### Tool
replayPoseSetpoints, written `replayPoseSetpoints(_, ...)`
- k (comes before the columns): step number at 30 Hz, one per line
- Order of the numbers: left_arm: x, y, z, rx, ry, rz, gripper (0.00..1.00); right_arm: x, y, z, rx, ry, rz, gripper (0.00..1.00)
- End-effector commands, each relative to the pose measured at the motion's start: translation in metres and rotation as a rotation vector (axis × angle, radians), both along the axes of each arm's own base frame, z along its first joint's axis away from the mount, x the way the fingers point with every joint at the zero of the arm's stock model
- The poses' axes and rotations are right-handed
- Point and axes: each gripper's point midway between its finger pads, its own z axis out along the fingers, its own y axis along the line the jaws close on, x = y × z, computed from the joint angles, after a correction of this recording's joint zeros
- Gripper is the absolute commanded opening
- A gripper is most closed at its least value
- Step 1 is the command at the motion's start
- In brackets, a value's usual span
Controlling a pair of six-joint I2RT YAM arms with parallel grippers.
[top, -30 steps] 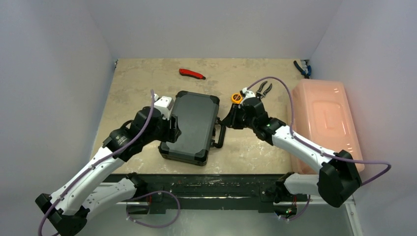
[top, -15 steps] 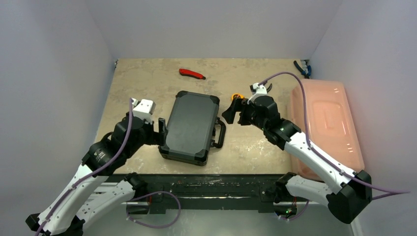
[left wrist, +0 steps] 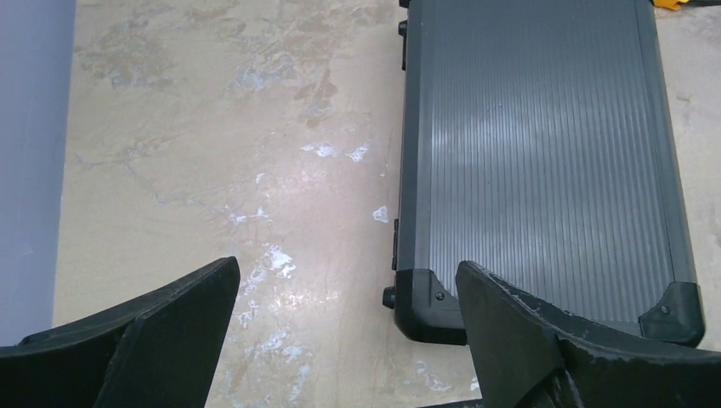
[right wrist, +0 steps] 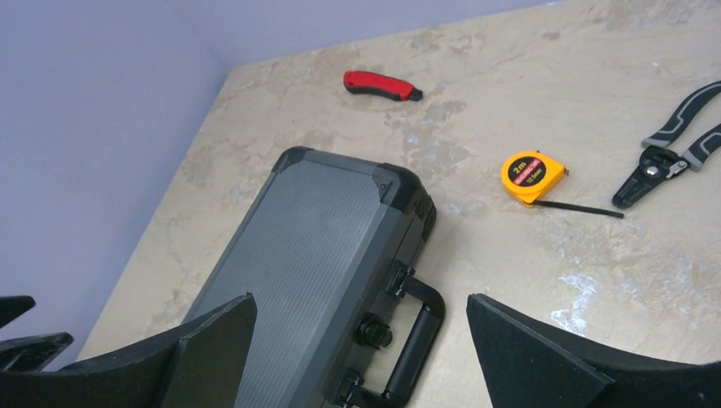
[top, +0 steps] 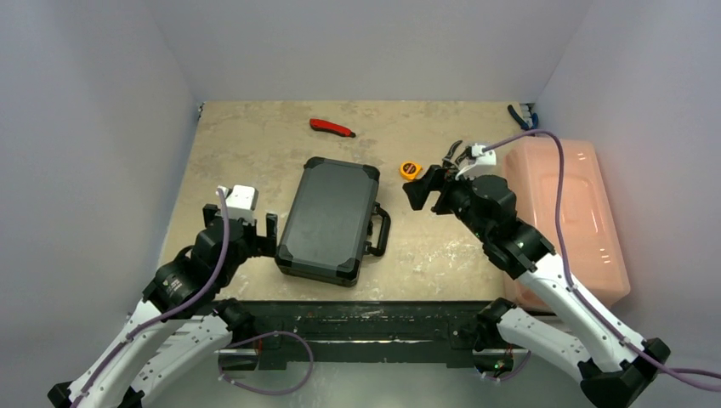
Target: Pack up texas hold em set
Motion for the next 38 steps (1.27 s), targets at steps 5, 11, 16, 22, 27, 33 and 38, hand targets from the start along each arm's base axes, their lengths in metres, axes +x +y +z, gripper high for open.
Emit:
replayPoseSetpoints(5,0.013,0.007,0.019,0.02,-0.106,0.044,1.0,-0.008,-0.036,0.026,0.114,-0.115,-0.165,0.99)
replayPoseSetpoints(11,0.011,0.005,0.02,0.014,-0.104,0.025,1.0,-0.011,-0.051,0.024,0.173,-0.123,-0.243,0.99)
replayPoseSetpoints(16,0.009,0.005,0.02,0.009,-0.107,0.02,1.0,-0.013,-0.054,0.021,0.206,-0.129,-0.263,0.99)
replayPoseSetpoints(22,0.009,0.003,0.022,0.005,-0.108,0.006,1.0,-0.016,-0.054,0.025,0.256,-0.154,-0.255,0.99)
replayPoseSetpoints(27,0.008,0.004,0.022,0.004,-0.108,0.002,1.0,-0.017,-0.052,0.023,0.268,-0.151,-0.246,0.99)
replayPoseSetpoints(33,0.007,0.004,0.023,0.0,-0.112,0.001,1.0,-0.018,-0.048,0.024,0.27,-0.156,-0.225,0.99)
replayPoseSetpoints(38,0.007,0.004,0.023,-0.001,-0.113,0.002,1.0,-0.018,-0.048,0.029,0.247,-0.171,-0.209,0.99)
